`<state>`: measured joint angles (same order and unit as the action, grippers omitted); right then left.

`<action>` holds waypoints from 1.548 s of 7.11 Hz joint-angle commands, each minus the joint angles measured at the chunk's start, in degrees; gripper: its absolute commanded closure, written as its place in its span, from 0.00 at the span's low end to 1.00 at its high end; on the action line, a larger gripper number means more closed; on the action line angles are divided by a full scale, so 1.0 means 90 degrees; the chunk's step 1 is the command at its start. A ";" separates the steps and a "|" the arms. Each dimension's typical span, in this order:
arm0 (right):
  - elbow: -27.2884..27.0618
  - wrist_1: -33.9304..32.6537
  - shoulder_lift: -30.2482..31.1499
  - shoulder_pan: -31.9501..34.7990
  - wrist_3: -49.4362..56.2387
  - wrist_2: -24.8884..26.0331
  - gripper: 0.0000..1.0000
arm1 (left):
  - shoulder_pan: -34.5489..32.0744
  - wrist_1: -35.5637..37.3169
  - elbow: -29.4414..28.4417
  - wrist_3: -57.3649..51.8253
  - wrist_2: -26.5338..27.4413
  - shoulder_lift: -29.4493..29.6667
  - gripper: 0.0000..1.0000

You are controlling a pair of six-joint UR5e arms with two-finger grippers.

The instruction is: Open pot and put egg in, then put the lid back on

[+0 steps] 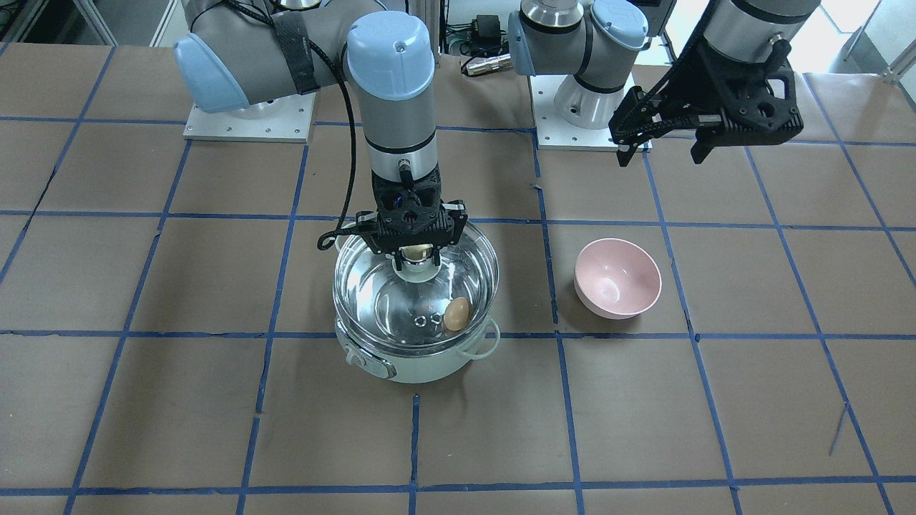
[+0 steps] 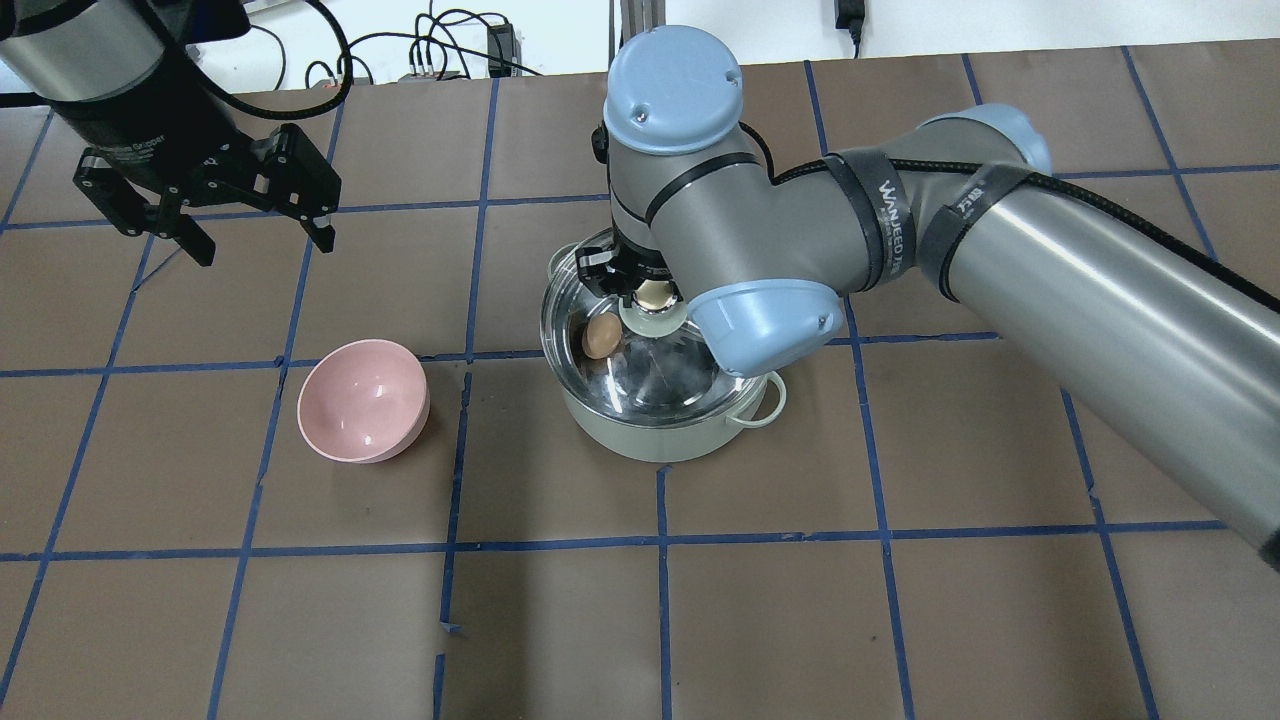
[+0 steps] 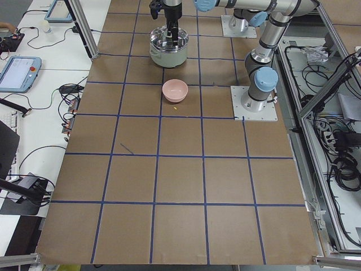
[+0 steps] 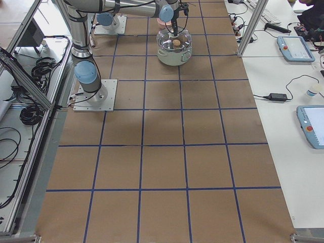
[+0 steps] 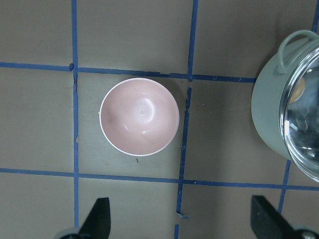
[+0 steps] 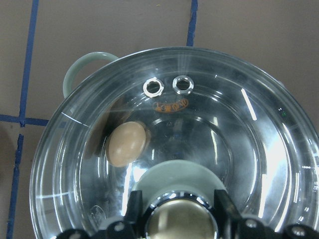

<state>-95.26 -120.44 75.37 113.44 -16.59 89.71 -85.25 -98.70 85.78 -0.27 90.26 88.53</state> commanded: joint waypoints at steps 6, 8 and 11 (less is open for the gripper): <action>0.0086 0.0013 0.0083 -0.0211 0.0047 0.0022 0.35 | 0.0000 0.0010 0.0020 0.0010 -0.0010 0.0007 0.00; 0.0252 0.0101 0.0103 -0.0426 0.0047 0.0003 0.34 | 0.0000 0.0019 0.0030 0.0010 -0.0010 0.0007 0.00; 0.0350 0.0606 0.0696 -0.1107 0.0047 -0.0017 0.19 | 0.0000 0.0020 0.0030 0.0010 -0.0010 0.0007 0.00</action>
<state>-92.63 -117.86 79.14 106.80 -16.17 89.72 -85.25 -98.53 86.04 -0.18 90.18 88.59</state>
